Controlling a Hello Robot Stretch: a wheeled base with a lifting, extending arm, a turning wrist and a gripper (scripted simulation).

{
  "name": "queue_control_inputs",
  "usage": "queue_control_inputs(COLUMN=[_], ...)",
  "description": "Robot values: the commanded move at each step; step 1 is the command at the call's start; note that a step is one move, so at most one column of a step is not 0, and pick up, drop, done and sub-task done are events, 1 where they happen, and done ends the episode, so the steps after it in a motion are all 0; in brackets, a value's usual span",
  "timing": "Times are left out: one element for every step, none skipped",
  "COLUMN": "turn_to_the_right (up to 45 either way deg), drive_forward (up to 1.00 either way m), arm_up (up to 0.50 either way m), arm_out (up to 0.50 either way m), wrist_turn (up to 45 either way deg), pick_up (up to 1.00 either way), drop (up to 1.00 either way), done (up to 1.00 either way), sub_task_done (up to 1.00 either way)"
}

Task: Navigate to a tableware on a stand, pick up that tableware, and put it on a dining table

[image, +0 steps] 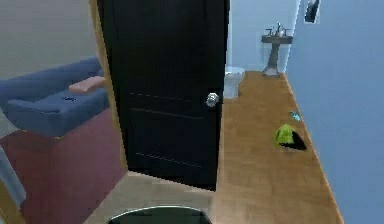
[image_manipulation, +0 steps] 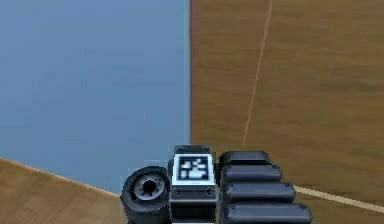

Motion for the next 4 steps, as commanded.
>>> queue_control_inputs(turn_to_the_right=[0.0, -42.0, 0.0, 0.0], drive_forward=[0.45, 0.00, 1.00, 0.55], arm_up=[0.00, 0.00, 0.00, 0.00], arm_out=[0.00, 0.00, 0.00, 0.00], wrist_turn=[0.0, 0.0, 0.0, 0.0], pick_up=[0.00, 0.00, 0.00, 0.00], drop=[0.00, 0.00, 0.00, 0.00], done=[0.00, 0.00, 0.00, 0.00], sub_task_done=[0.00, 0.00, 0.00, 0.00])
